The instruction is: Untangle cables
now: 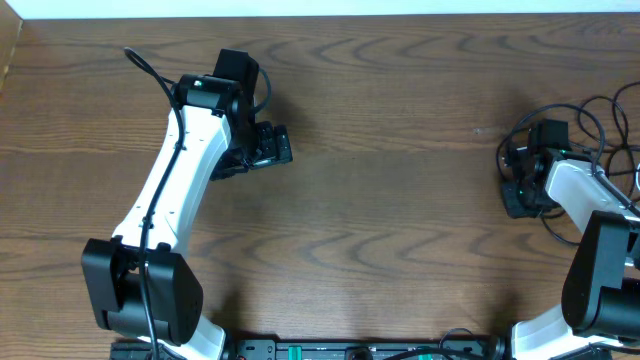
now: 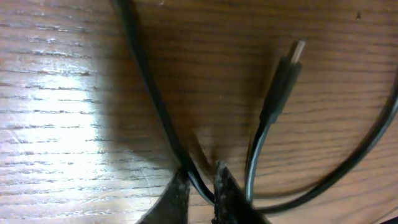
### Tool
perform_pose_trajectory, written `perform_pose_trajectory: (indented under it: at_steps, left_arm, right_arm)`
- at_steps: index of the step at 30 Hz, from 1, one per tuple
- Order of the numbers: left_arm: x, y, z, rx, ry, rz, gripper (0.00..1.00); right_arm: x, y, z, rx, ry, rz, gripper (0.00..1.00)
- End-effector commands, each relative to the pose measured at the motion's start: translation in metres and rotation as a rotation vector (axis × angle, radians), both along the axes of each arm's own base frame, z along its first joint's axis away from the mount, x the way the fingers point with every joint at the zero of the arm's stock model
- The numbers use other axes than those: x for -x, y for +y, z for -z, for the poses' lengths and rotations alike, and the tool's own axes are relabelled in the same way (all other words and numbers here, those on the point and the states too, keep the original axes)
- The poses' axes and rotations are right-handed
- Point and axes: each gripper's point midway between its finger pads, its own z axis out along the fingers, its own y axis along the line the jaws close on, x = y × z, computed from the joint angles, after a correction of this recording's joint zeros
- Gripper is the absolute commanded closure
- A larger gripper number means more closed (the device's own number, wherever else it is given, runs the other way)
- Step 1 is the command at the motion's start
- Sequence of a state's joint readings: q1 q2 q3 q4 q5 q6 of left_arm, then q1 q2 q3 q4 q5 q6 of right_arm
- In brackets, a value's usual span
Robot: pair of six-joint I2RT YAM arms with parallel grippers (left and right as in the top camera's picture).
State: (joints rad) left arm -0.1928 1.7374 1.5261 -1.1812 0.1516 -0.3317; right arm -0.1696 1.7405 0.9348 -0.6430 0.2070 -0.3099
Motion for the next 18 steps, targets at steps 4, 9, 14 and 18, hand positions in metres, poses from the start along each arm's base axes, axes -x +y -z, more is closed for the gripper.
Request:
perform_pose_trajectory:
  at_steps: [4, 9, 14, 18]
  left_arm:
    - [0.002, 0.000, -0.002, -0.007, -0.002, 0.020, 0.01]
    - [0.002, 0.000, -0.001, -0.006, -0.001, 0.020, 0.01]
    - [0.004, 0.001, -0.001, -0.008, 0.005, 0.020, 0.01]
    - [0.004, 0.001, -0.001, -0.008, 0.005, 0.020, 0.01]
  right_arm:
    - [0.000, 0.009, 0.006, -0.055, -0.012, 0.063, 0.99]
    - [-0.031, -0.002, -0.035, -0.050, -0.121, 0.146, 0.99]
    - [-0.060, -0.055, -0.122, 0.070, -0.262, 0.252, 0.99]
    - [-0.053, -0.112, -0.151, 0.225, -0.314, 0.381, 0.99]
